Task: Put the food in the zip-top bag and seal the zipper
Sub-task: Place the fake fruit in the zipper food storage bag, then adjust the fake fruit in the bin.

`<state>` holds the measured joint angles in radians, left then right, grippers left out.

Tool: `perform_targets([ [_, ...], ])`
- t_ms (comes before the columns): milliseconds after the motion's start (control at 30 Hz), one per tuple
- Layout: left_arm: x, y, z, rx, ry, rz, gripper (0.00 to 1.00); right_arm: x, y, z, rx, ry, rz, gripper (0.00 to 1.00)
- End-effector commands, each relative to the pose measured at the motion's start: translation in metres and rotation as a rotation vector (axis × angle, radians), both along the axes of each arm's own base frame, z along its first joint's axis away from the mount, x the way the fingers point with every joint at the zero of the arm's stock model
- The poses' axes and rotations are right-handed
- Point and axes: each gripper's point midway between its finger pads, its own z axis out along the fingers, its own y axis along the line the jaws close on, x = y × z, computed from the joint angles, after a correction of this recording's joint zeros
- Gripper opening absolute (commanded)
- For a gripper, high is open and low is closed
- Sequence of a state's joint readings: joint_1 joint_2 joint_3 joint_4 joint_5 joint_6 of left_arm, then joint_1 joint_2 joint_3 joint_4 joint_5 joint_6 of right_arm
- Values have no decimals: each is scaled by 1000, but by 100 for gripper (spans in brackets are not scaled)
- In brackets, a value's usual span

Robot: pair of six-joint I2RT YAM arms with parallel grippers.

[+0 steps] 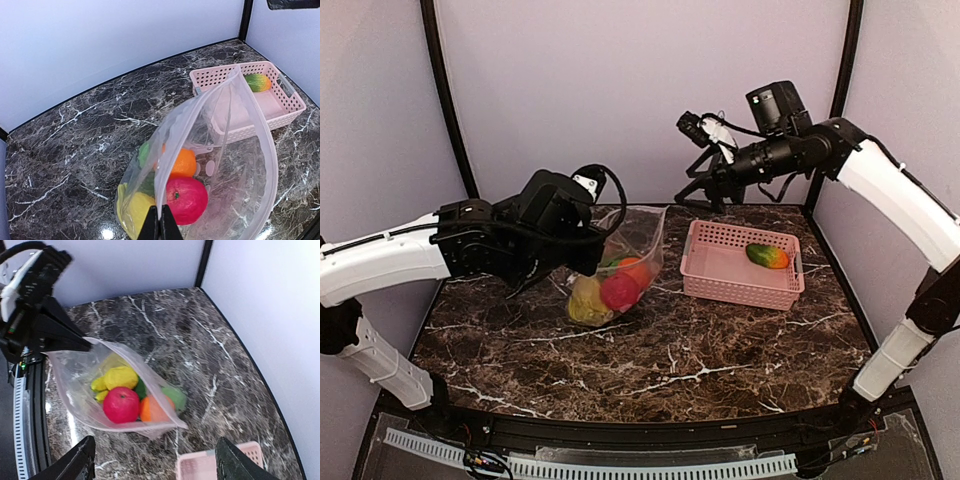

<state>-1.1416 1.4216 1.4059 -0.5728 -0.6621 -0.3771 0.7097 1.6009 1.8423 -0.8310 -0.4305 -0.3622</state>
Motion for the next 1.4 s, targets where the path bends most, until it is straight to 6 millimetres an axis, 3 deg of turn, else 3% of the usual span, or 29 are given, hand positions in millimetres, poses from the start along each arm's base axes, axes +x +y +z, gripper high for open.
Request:
perform_targets([
  [0,-7,-4,13,-61,-15,-68,1,29,-42,-8,-6,-12,-108,80],
  [233,-10,-9,8,-54,-13,-111,1,80,-104,-50,-53,32,-278,77],
  [600,-14,-8,2,-56,4,-129,1,126,-173,-152,-324,92,-379,70],
  [967,-16,-11,-5,-44,17,-147,1,140,-210,-233,-636,98,-373,63],
  [1367,-19,-10,-14,-49,36,-157,1,168,-230,-265,-773,97,-450,63],
])
